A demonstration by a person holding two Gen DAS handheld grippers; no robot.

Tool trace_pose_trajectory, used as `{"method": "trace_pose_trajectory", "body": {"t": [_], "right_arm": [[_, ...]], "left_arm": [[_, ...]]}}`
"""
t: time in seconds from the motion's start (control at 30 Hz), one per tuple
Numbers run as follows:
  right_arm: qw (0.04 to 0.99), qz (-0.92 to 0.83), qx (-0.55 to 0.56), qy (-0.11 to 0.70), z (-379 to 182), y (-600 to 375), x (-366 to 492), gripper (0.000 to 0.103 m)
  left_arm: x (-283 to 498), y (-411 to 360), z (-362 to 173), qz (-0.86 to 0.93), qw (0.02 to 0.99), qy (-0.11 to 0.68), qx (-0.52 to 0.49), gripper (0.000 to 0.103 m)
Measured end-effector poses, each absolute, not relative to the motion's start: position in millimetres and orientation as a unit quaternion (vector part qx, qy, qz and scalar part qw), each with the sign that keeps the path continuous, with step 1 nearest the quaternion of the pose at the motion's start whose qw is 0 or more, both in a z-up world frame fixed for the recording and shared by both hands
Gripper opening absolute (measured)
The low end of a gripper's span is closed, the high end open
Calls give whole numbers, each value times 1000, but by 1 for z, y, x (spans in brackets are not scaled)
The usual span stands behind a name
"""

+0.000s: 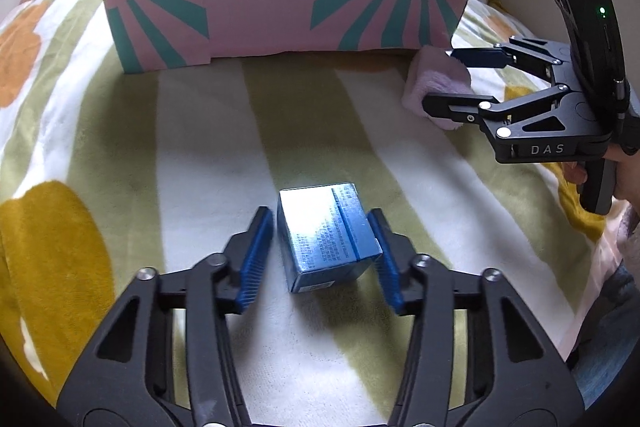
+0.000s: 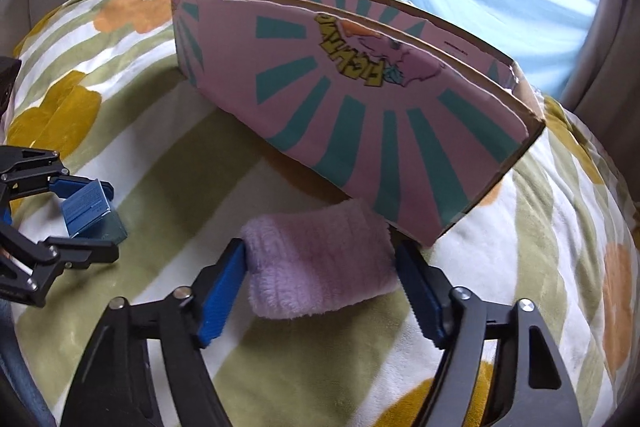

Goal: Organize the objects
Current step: 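Grasp the blue cube box with the left tool while the right tool grasps the pink sock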

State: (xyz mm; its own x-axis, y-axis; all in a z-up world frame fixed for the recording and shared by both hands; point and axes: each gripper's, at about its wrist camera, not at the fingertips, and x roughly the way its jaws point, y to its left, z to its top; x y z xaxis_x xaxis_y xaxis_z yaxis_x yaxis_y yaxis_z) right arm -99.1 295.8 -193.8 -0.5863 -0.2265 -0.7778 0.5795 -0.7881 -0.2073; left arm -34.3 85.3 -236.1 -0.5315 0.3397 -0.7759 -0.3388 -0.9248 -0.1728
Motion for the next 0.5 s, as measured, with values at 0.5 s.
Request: {"method": "trace_pose_trajectory", "body": {"t": [0.5], "right_arm": [[257,-864,392,183,-173,305,-92,25]], "left_arm": [[-36,81,-228,873,189,-21,-448,35]]}}
